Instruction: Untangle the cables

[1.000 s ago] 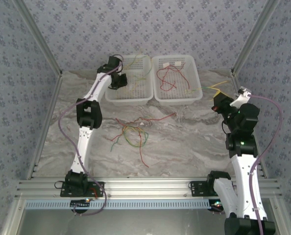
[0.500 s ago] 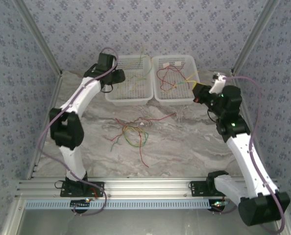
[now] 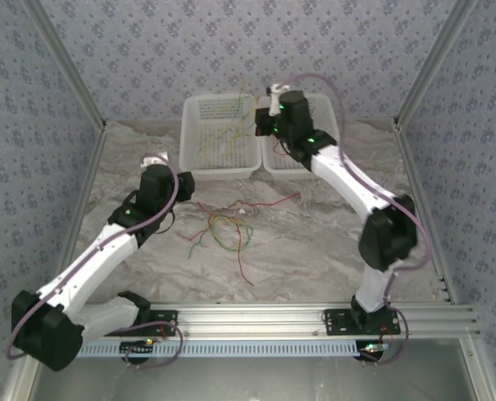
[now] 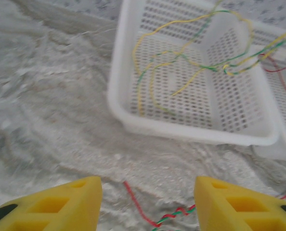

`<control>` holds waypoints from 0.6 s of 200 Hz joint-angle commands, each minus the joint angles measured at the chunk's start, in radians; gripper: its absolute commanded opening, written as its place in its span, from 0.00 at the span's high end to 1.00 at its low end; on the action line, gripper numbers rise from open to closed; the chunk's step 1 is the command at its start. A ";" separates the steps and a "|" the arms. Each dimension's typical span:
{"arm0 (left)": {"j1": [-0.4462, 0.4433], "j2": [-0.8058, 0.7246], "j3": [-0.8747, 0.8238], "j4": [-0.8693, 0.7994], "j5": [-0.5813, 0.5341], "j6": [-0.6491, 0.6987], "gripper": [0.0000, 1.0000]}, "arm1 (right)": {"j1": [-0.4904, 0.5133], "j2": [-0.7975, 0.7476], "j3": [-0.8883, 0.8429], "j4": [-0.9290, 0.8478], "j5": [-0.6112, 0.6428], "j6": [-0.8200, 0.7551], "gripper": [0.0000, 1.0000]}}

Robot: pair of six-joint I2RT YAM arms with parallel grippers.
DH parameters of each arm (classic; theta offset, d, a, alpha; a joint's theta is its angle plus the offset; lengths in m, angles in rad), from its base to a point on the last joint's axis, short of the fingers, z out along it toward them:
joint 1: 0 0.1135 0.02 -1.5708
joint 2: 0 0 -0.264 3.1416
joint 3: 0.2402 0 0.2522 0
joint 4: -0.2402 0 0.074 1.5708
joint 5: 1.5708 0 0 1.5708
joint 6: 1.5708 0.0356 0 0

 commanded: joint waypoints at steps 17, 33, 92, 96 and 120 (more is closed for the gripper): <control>-0.011 -0.090 -0.089 -0.041 -0.097 -0.062 0.46 | 0.030 0.326 0.333 -0.160 0.079 -0.041 1.00; -0.013 -0.096 -0.110 -0.037 -0.076 -0.058 0.45 | 0.037 0.448 0.458 -0.200 0.064 -0.037 1.00; -0.012 -0.024 -0.133 -0.013 -0.082 -0.051 0.45 | 0.054 0.772 0.759 -0.246 0.083 -0.045 1.00; -0.012 -0.017 -0.133 -0.010 -0.082 -0.051 0.45 | 0.052 0.793 0.785 -0.261 0.083 -0.043 1.00; -0.012 0.016 -0.129 0.008 -0.084 -0.039 0.44 | 0.049 0.822 0.822 -0.278 0.087 -0.036 1.00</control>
